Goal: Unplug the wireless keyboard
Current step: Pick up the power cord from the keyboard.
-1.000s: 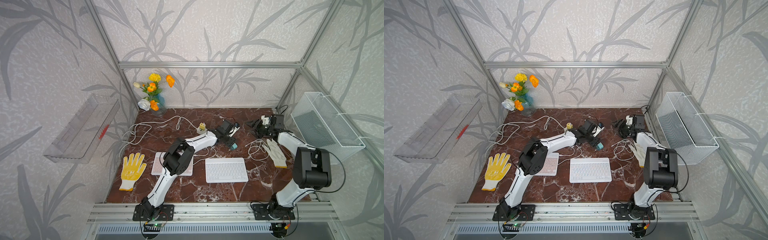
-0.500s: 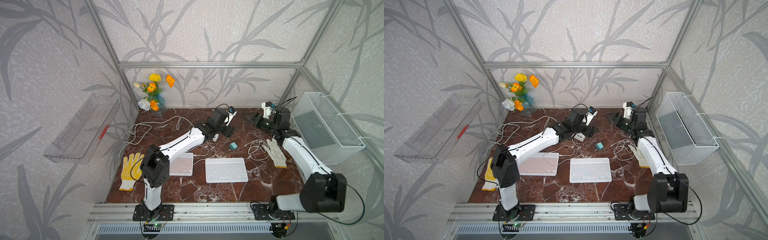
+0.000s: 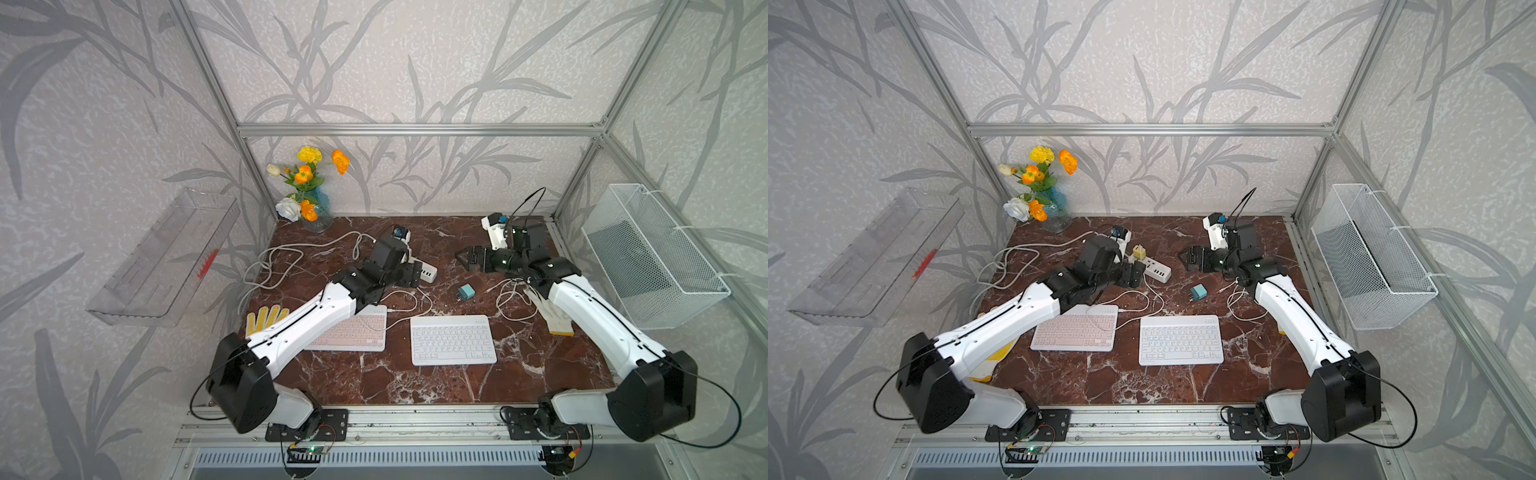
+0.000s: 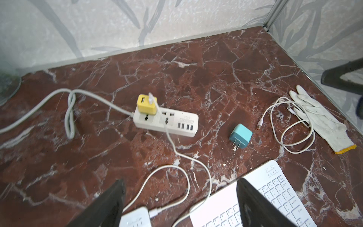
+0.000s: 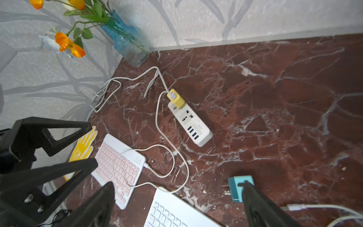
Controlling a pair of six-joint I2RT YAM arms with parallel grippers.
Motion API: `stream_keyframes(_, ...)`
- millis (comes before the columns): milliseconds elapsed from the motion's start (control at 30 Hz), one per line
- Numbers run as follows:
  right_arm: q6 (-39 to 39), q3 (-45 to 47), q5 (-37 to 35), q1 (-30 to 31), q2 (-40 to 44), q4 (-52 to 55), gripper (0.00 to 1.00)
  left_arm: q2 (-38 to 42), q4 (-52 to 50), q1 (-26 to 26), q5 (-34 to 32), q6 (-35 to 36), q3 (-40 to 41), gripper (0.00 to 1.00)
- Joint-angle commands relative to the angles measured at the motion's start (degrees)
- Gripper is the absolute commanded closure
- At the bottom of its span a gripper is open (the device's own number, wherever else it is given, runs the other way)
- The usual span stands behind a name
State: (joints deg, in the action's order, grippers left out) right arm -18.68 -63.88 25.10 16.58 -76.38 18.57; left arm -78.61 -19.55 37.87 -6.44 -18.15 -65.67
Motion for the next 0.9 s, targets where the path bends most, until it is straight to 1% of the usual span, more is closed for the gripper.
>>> stream_keyframes(0,-5.8,2.9,8.2,0.1,3.1,-4.6,0.01,6.6,-1.1,-1.5,-3.2,-6.7,4.9,0.12)
stream_keyframes(33,-6.5,3.4,8.7,0.9,3.6,-4.6,0.01,8.6,-2.4,-1.9,-4.1,-7.5,6.3,0.11)
stream_keyframes(133,-5.3,4.5,4.6,5.4,5.4,-3.4,0.01,11.7,-6.5,-3.6,-4.9,-9.2,8.8,0.11)
stream_keyframes(233,-6.3,4.8,2.6,8.2,4.4,-3.0,0.00,12.0,-10.3,-6.2,-3.0,-11.5,10.2,0.11)
stream_keyframes(300,-8.2,5.3,2.9,9.8,2.6,-4.5,0.02,11.4,-13.1,-8.2,-2.6,-13.0,10.8,0.11)
stream_keyframes(367,-9.0,4.9,2.4,12.1,0.0,-4.9,0.04,11.0,-14.3,-11.3,0.4,-14.1,12.0,0.12)
stream_keyframes(433,-8.0,4.3,1.3,15.4,-3.1,-6.1,0.05,10.8,-14.4,-15.3,4.4,-15.5,13.7,0.13)
stream_keyframes(500,-6.7,3.6,1.6,18.1,-6.8,-7.5,0.06,10.1,-14.0,-18.6,8.0,-16.9,15.1,0.16)
stream_keyframes(567,-5.8,1.4,2.4,20.1,-11.5,-6.5,0.07,8.2,-14.7,-20.6,10.9,-17.5,15.6,0.19)
stream_keyframes(667,-4.0,-3.9,3.3,22.9,-18.5,-1.9,0.10,4.9,-16.5,-22.1,14.6,-17.5,15.6,0.26)
stream_keyframes(767,-4.0,-7.0,5.7,25.5,-24.9,-1.3,0.14,1.4,-17.3,-23.4,18.7,-17.6,15.9,0.32)
stream_keyframes(867,-2.4,-10.7,6.9,27.9,-30.1,1.4,0.18,-2.6,-15.8,-24.1,22.4,-16.9,15.9,0.42)
